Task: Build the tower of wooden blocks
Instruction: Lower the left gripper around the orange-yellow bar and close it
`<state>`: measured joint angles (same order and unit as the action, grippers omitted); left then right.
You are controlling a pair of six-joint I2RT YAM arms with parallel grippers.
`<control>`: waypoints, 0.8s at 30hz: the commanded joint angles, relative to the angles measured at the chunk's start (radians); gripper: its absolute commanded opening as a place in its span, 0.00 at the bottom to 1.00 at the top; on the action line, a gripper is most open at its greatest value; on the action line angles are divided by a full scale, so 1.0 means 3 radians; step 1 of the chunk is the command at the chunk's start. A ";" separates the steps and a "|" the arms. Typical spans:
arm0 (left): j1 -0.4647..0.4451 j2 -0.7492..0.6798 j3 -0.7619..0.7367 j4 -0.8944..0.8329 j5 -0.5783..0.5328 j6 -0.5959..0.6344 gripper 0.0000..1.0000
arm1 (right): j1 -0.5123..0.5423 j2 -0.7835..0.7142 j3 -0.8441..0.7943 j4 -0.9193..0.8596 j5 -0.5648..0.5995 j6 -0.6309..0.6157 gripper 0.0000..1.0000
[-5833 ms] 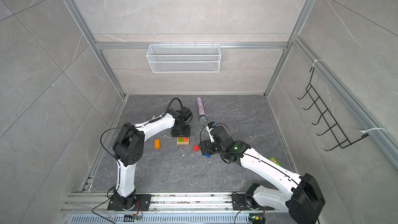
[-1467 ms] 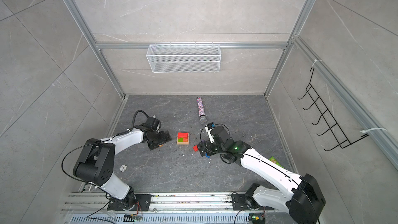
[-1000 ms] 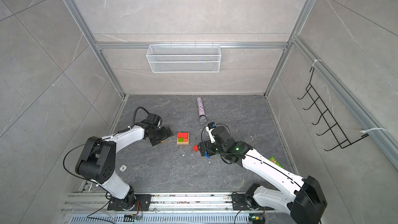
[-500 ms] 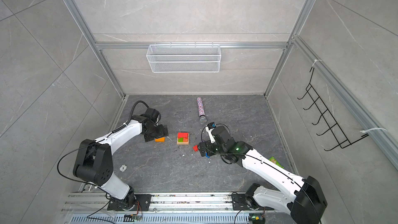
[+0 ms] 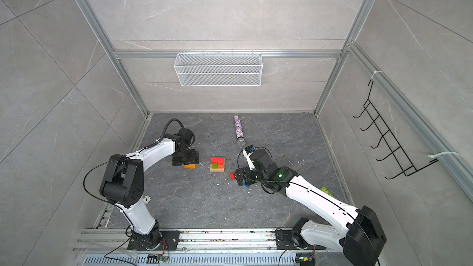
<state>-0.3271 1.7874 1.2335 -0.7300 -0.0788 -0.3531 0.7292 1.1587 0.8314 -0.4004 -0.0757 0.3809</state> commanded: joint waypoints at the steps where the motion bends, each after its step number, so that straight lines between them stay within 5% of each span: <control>1: 0.0027 0.0078 0.0120 -0.0020 -0.0063 0.0199 0.85 | 0.0019 -0.0004 0.0104 -0.0062 0.0018 -0.0071 0.99; 24: 0.0027 0.0367 0.0047 0.0093 -0.0063 0.0196 0.77 | 0.0019 0.0029 0.0129 -0.0065 -0.0019 -0.0078 0.99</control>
<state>-0.3244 1.8893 1.2476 -0.7017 -0.0784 -0.3027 0.7303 1.1595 0.8509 -0.4042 -0.0761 0.3717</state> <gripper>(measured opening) 0.777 0.986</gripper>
